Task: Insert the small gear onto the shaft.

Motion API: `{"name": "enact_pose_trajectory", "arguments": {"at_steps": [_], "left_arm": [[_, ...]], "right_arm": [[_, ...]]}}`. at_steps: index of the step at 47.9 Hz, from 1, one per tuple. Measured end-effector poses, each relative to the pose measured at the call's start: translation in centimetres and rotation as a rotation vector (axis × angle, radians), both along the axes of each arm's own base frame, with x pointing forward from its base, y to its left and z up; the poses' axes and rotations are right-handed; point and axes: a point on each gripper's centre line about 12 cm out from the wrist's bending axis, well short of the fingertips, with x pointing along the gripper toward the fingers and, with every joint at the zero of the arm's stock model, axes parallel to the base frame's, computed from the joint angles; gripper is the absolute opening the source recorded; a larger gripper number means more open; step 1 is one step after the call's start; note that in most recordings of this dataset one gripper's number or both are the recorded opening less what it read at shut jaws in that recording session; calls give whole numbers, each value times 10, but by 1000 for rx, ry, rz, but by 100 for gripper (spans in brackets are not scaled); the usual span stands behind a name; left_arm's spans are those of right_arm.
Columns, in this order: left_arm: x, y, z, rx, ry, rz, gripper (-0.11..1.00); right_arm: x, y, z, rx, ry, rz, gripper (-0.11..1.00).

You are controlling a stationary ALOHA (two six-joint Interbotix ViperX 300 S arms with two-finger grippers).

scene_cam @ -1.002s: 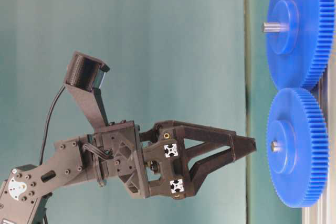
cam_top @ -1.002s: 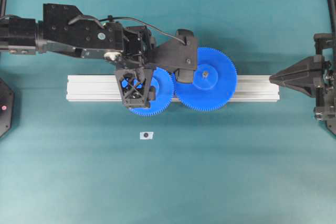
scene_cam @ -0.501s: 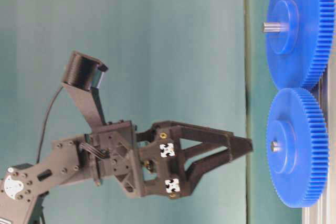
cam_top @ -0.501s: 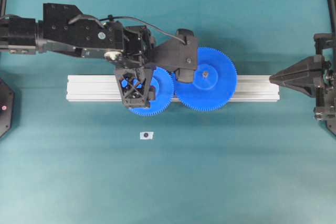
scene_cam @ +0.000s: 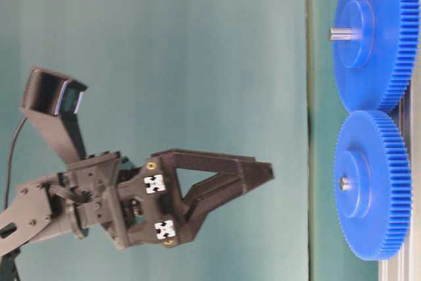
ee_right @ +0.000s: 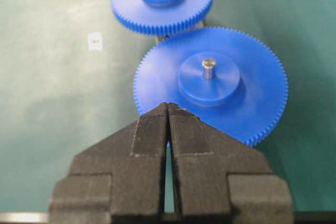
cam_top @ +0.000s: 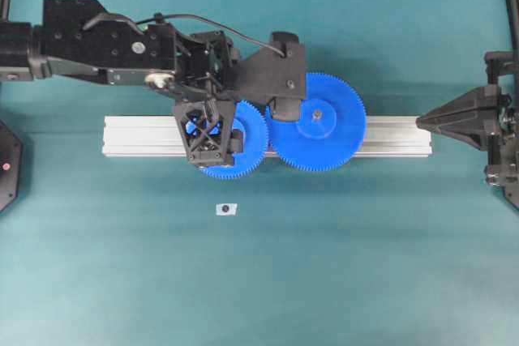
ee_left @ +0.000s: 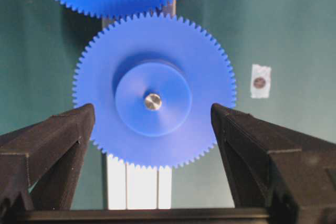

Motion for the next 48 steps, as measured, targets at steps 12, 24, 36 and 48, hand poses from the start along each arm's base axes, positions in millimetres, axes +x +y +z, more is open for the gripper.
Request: {"name": "enact_pose_trajectory", "arguments": {"at_steps": [12, 24, 36, 48], "left_arm": [[0, -5, 4, -1, -11, -7, 84], [-4, -7, 13, -14, -30, 22, 84], [-6, -12, 17, -16, -27, 17, 84], [-7, -12, 21, -16, -31, 17, 84]], "right_arm": [[0, 0, -1, 0, 3, 0, 3], [0, 0, -1, -1, 2, 0, 3], [0, 0, -1, 0, 3, 0, 3], [0, 0, -1, -1, 3, 0, 3]]}}
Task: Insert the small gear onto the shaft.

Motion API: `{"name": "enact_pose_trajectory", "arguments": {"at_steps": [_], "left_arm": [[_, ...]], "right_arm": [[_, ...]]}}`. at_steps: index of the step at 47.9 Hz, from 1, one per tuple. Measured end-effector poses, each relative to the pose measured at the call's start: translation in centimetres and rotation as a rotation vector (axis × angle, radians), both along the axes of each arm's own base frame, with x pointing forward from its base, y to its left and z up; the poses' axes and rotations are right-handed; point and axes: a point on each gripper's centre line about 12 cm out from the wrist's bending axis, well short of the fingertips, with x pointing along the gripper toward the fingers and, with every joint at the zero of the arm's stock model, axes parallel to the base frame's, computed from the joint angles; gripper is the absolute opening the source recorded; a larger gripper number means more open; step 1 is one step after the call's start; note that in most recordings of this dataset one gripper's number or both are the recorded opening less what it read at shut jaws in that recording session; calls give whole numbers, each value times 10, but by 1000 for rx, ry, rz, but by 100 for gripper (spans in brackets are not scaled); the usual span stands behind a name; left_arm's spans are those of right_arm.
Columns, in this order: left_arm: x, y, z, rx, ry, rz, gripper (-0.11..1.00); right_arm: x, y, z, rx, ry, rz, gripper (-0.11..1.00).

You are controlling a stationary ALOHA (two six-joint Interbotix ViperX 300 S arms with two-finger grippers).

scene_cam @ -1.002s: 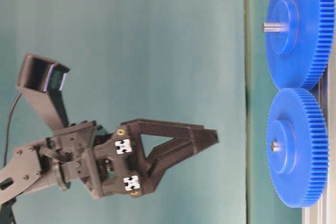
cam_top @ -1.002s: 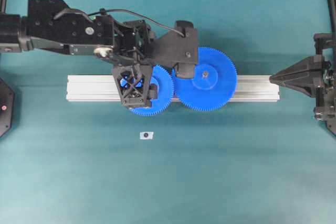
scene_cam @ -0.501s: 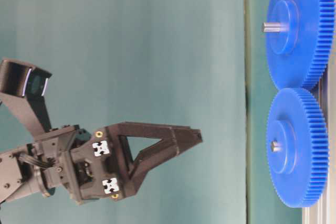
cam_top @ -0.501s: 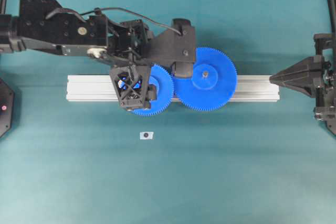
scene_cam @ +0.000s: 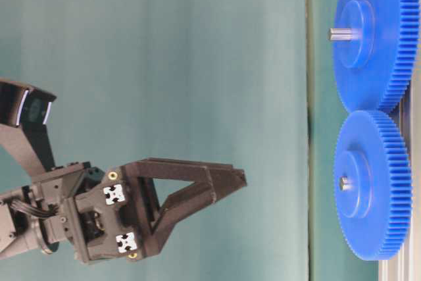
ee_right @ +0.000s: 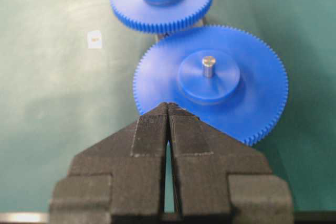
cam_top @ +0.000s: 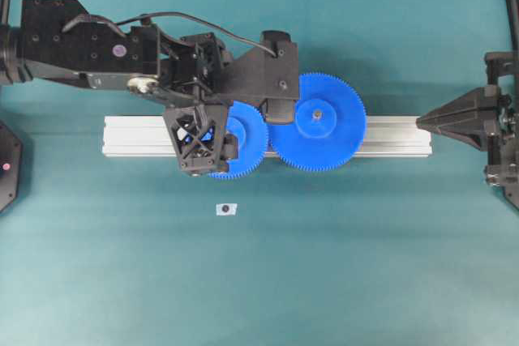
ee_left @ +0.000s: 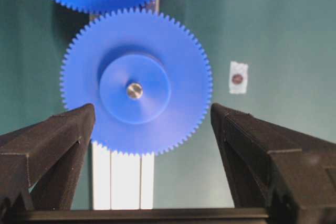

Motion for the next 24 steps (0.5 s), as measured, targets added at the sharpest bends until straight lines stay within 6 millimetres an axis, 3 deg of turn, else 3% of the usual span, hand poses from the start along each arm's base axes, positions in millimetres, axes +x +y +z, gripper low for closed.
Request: {"name": "enact_pose_trajectory", "arguments": {"at_steps": [24], "left_arm": [[0, 0, 2, 0, -5, 0, 84]], "right_arm": [[-1, 0, -2, 13, 0, -5, 3]]}}
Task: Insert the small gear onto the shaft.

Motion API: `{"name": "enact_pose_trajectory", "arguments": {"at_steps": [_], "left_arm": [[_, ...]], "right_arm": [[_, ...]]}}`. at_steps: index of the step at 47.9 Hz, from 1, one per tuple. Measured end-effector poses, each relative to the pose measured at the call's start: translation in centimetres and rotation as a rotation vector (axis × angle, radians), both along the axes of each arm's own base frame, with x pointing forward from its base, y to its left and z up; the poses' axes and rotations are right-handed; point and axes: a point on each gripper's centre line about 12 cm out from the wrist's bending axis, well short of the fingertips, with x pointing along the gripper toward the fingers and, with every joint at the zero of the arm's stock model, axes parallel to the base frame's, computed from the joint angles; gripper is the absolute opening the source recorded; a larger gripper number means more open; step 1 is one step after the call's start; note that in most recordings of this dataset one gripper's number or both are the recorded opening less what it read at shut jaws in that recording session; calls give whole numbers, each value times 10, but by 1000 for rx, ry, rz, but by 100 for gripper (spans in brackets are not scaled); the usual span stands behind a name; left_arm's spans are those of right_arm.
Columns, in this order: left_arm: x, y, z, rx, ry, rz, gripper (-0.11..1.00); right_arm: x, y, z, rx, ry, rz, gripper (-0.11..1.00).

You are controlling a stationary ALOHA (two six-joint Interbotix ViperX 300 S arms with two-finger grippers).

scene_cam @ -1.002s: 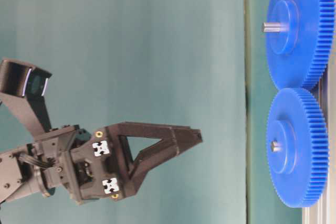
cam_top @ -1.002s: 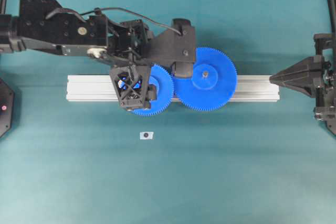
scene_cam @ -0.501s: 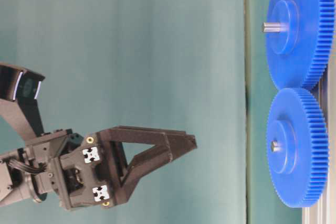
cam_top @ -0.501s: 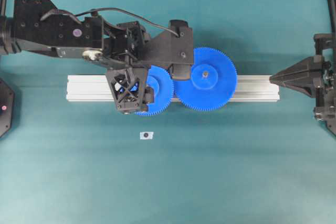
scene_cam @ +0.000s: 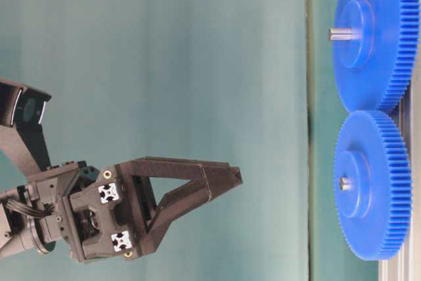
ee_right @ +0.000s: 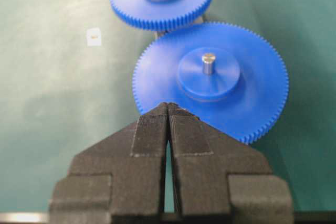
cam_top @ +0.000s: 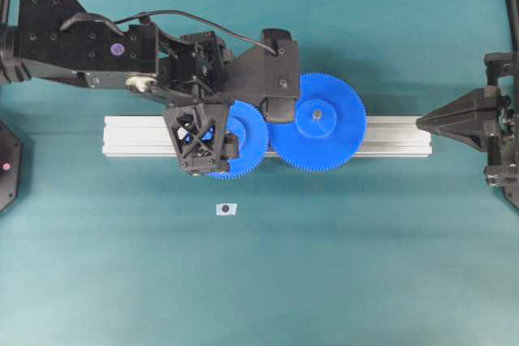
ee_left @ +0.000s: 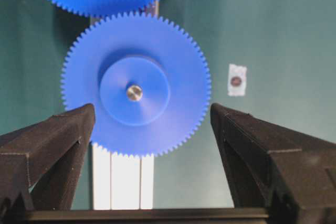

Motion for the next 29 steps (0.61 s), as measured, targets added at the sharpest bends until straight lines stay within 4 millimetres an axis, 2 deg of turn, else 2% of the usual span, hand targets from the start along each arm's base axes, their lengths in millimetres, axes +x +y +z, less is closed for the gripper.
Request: {"name": "enact_pose_trajectory", "arguments": {"at_steps": [29], "left_arm": [[0, -1, 1, -1, -2, -1, 84]], "right_arm": [[-1, 0, 0, 21, -6, -9, 3]]}}
